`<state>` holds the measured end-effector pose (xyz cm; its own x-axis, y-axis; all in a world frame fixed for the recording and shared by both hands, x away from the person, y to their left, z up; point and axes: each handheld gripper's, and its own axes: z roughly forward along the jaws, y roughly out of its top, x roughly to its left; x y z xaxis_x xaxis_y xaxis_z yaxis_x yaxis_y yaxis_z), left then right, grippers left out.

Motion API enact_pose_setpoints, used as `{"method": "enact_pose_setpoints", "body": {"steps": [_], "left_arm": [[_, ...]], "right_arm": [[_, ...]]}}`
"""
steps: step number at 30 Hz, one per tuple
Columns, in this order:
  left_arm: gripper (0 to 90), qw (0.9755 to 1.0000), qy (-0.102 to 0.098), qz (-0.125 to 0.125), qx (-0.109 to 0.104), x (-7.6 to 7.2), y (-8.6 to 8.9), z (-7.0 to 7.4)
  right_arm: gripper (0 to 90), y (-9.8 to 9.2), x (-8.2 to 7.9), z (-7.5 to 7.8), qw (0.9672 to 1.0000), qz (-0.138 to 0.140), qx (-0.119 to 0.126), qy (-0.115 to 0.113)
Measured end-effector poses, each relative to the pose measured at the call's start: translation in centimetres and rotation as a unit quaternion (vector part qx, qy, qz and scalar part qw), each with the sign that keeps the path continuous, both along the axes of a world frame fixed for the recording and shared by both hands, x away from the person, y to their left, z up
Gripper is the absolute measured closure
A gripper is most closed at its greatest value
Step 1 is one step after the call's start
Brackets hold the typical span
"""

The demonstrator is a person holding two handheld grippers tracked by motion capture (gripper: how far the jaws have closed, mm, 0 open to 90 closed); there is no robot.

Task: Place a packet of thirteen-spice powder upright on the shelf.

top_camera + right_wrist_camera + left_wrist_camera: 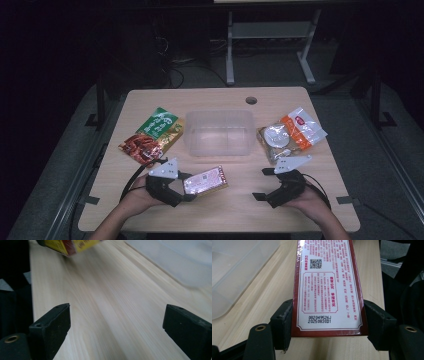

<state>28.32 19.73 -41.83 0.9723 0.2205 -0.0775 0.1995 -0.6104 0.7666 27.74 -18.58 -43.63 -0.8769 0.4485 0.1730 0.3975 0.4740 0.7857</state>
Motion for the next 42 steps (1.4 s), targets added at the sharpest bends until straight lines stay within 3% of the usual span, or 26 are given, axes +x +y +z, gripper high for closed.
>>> {"method": "enact_pose_setpoints", "body": {"steps": [1,5,12,15,22,34,42], "left_arm": [[32.0,1.0000,-0.005,-0.008,0.000,0.1,0.2,0.1],[32.0,0.9999,-0.006,-0.009,-0.006,0.1,0.6,0.3],[32.0,0.9998,-0.001,-0.017,-0.010,0.4,1.1,0.3],[32.0,0.9996,-0.002,-0.024,-0.013,0.3,1.1,0.3],[32.0,0.9992,-0.007,-0.038,-0.009,0.1,0.9,0.1],[32.0,0.9982,-0.007,-0.056,-0.018,-0.2,0.5,0.1],[32.0,0.9978,-0.006,-0.061,-0.023,-0.3,0.4,0.1]], "right_arm": [[7.8,0.6,0.4,0.6,0.9997,0.018,0.016,-0.006],[12.1,1.6,1.3,1.5,0.9975,0.055,0.042,-0.016],[12.4,4.0,2.3,2.5,0.9931,0.105,0.044,-0.025],[12.6,5.8,2.7,2.8,0.9877,0.144,0.051,-0.033],[13.2,8.4,3.4,2.8,0.9804,0.189,0.047,-0.027],[14.3,9.3,3.0,2.2,0.9763,0.212,0.039,-0.020],[20.8,9.5,2.8,1.9,0.9749,0.218,0.041,-0.021]]}}
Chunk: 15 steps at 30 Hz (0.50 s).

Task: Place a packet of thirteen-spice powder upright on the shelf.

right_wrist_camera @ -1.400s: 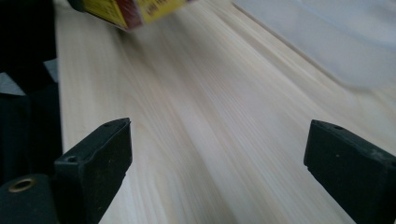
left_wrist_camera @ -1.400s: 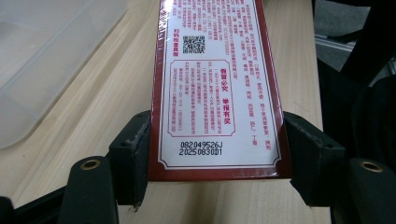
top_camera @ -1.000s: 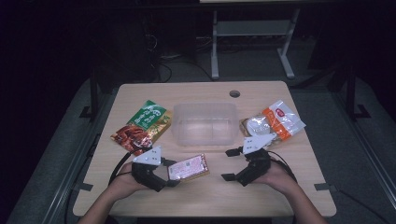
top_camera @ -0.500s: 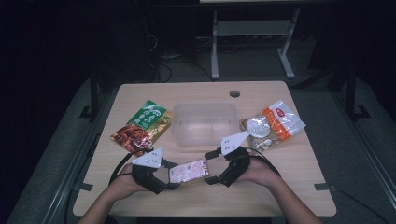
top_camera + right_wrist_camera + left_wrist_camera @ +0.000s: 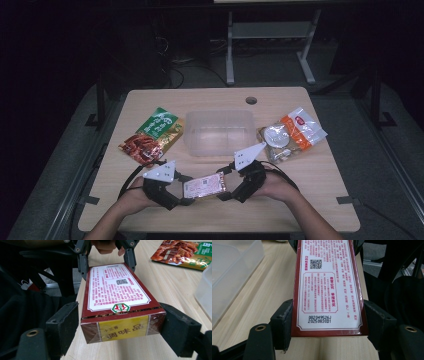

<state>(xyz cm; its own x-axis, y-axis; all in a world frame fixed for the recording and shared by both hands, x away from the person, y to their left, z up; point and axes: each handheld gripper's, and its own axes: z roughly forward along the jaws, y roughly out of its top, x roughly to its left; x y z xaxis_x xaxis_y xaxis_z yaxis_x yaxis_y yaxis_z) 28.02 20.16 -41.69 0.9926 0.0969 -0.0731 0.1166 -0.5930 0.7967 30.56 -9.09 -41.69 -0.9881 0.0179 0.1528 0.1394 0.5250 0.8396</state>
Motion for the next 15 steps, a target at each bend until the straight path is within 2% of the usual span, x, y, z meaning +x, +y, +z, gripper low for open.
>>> {"method": "enact_pose_setpoints", "body": {"steps": [5,12,15], "left_arm": [[32.0,1.0000,-0.001,-0.004,-0.005,-0.08,-0.04,0.04],[31.9,0.9999,0.008,-0.007,-0.010,0.04,-0.05,-0.20],[31.8,0.9997,0.014,-0.011,-0.016,0.19,-0.01,-0.38]], "right_arm": [[27.3,0.06,-0.04,-0.06,0.9999,0.006,0.001,-0.011],[28.8,-0.03,-0.27,0.10,0.9999,0.007,0.003,-0.013],[30.0,-0.15,-0.32,0.27,0.9997,0.010,0.006,-0.023]]}}
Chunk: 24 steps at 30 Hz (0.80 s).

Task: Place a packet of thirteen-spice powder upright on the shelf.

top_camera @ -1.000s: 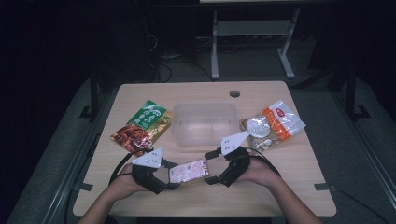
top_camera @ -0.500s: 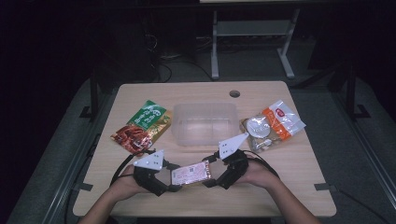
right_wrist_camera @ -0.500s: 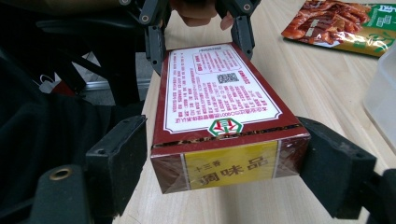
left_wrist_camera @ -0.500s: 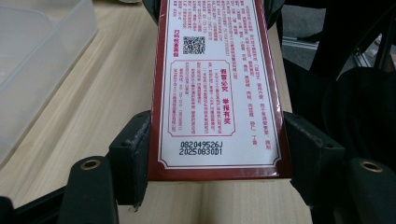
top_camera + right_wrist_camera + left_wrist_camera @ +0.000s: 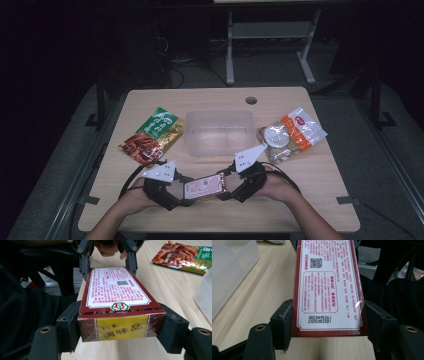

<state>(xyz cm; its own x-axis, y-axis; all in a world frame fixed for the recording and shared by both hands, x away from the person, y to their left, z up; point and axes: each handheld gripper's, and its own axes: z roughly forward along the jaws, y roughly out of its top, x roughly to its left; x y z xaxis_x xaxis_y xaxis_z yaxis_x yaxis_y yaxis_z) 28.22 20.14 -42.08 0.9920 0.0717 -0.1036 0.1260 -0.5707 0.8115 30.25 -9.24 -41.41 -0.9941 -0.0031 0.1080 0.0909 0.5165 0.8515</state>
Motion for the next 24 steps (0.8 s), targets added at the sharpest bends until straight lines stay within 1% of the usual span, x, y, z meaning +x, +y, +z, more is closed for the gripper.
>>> {"method": "enact_pose_setpoints", "body": {"steps": [1,3,5,6,9,10,11,12,13,14,16,17,18,19,20,21,24], "left_arm": [[31.8,1.0000,0.005,-0.005,0.003,0.1,0.0,-0.2],[31.7,0.9998,0.005,-0.012,0.013,0.1,-0.1,-0.4],[31.6,0.9997,0.008,-0.013,0.017,0.1,-0.2,-0.6],[31.4,0.9997,0.009,-0.014,0.020,0.1,-0.3,-0.7],[30.9,0.9996,0.011,-0.013,0.024,0.1,-0.4,-0.9],[30.2,0.9995,0.012,-0.004,0.029,0.1,-0.4,-1.0],[29.2,0.9995,0.012,-0.004,0.029,0.1,-0.4,-1.0],[27.4,0.9993,0.013,0.006,0.035,0.2,-0.2,-1.0],[26.8,0.9992,0.012,0.009,0.037,0.2,0.0,-0.9],[26.4,0.9992,0.017,0.017,0.033,0.2,0.2,-1.0],[25.3,0.9989,0.016,0.029,0.034,0.3,0.6,-1.0],[24.8,0.9985,0.019,0.036,0.038,0.4,0.9,-1.0],[24.5,0.9982,0.016,0.038,0.044,0.4,1.0,-1.0],[24.3,0.9976,0.015,0.048,0.047,0.4,1.2,-1.0],[23.4,0.9976,0.015,0.048,0.047,0.4,1.2,-1.0],[22.9,0.9969,0.013,0.056,0.054,0.3,1.5,-1.1],[22.8,0.9951,0.015,0.074,0.064,0.1,1.9,-1.3]], "right_arm": [[30.5,0.0,-0.2,0.0,1.0000,0.001,0.000,0.005],[31.1,0.1,-0.3,0.0,1.0000,0.003,-0.005,0.005],[31.5,0.1,-0.4,-0.1,0.9999,0.004,-0.012,0.004],[31.6,0.2,-0.4,-0.1,0.9999,0.005,-0.016,-0.003],[31.8,0.2,-0.6,-0.1,0.9997,0.003,-0.023,-0.007],[31.8,0.2,-0.7,-0.1,0.9996,0.001,-0.026,-0.009],[31.8,0.2,-0.7,-0.1,0.9996,0.001,-0.026,-0.009],[31.9,0.2,-0.6,-0.2,0.9994,-0.002,-0.031,-0.015],[31.9,0.1,-0.6,-0.2,0.9993,-0.005,-0.035,-0.016],[31.9,0.1,-0.6,-0.2,0.9992,-0.007,-0.037,-0.015],[31.9,-0.1,-0.5,-0.3,0.9990,-0.010,-0.042,-0.016],[32.0,-0.2,-0.5,-0.3,0.9989,-0.012,-0.042,-0.016],[31.9,-0.3,-0.4,-0.3,0.9988,-0.014,-0.043,-0.017],[31.9,-0.3,-0.4,-0.3,0.9988,-0.017,-0.043,-0.014],[32.0,-0.4,-0.3,-0.3,0.9987,-0.019,-0.044,-0.016],[31.9,-0.6,-0.3,-0.3,0.9985,-0.023,-0.047,-0.015],[32.0,-0.9,-0.2,-0.3,0.9980,-0.033,-0.053,-0.013]]}}
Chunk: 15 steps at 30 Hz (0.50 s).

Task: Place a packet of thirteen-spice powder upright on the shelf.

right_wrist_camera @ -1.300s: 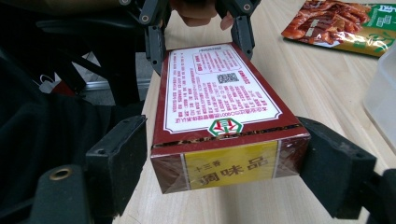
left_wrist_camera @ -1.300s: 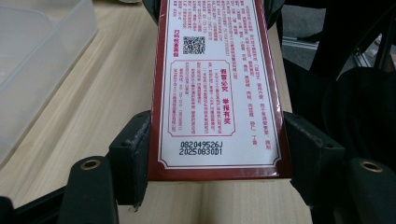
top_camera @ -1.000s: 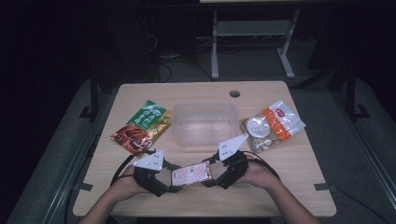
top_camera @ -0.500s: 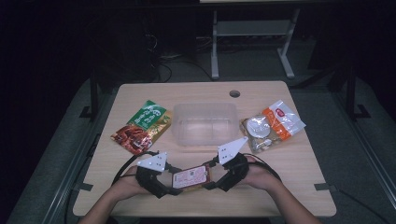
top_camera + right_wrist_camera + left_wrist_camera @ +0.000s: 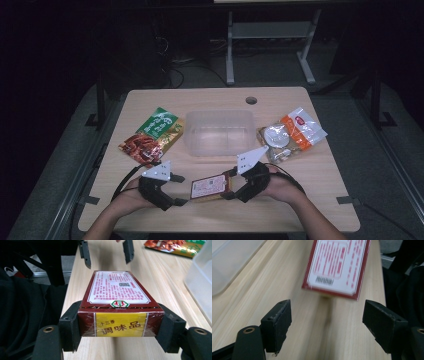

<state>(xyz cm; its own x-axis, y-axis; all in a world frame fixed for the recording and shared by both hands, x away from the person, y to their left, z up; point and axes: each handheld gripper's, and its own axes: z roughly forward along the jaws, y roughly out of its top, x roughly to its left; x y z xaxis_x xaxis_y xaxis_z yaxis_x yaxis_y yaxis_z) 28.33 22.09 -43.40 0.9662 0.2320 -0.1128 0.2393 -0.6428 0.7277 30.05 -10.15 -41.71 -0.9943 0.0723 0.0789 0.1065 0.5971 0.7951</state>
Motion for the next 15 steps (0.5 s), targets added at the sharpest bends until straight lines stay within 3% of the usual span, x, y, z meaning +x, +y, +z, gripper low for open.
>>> {"method": "enact_pose_setpoints", "body": {"steps": [13,15], "left_arm": [[19.1,0.9983,0.006,0.057,0.010,-1.2,1.6,-0.5],[19.1,0.9981,-0.005,0.061,0.011,-1.5,1.8,-0.6]], "right_arm": [[32.0,-1.0,0.4,1.0,0.9997,-0.022,-0.001,0.001],[32.0,-0.9,0.7,1.4,0.9996,-0.030,-0.005,0.000]]}}
